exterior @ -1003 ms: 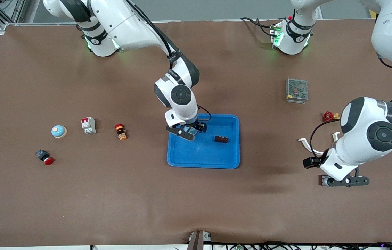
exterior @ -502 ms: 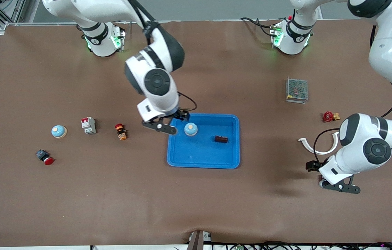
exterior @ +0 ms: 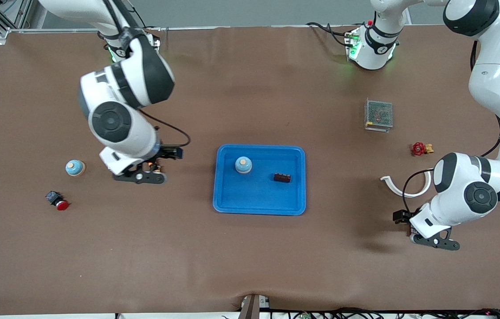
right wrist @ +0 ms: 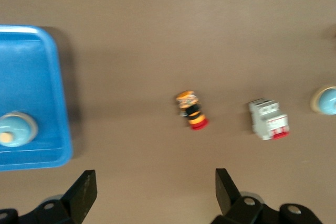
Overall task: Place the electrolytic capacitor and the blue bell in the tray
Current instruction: 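Grasp a second capacitor with the left gripper while the right gripper reaches a bell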
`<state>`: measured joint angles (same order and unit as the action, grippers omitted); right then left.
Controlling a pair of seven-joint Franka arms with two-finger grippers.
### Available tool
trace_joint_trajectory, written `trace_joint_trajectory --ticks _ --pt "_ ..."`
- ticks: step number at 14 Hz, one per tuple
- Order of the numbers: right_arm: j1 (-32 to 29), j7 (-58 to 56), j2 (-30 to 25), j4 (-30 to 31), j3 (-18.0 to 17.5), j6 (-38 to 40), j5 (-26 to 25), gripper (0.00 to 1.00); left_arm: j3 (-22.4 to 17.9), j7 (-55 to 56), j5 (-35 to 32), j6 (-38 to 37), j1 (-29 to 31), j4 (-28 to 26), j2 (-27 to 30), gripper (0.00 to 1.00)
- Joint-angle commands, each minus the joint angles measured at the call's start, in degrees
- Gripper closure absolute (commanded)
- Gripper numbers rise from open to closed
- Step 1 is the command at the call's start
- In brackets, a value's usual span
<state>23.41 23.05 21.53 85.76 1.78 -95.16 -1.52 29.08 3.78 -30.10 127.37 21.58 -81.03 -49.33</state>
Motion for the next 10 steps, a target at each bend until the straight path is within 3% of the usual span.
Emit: trace_joint_trajectory --ticks 1,6,10 --pt "-5.8 -9.6 -4.8 5.4 -1.1 -0.4 -1.2 0.0 -1.6 -1.8 0.0 3.3 0.1 0.7 -1.0 0.0" --pt "-16.5 -26.8 -7.0 8.4 -1.1 -0.8 -1.2 0.0 -2.1 -5.2 0.0 4.8 0.5 2.5 -3.6 0.0" --pt "-22.1 -32.7 -12.9 17.0 -1.1 -2.6 -1.2 0.0 -2.2 -4.6 1.3 6.6 1.5 2.4 -4.7 0.0"
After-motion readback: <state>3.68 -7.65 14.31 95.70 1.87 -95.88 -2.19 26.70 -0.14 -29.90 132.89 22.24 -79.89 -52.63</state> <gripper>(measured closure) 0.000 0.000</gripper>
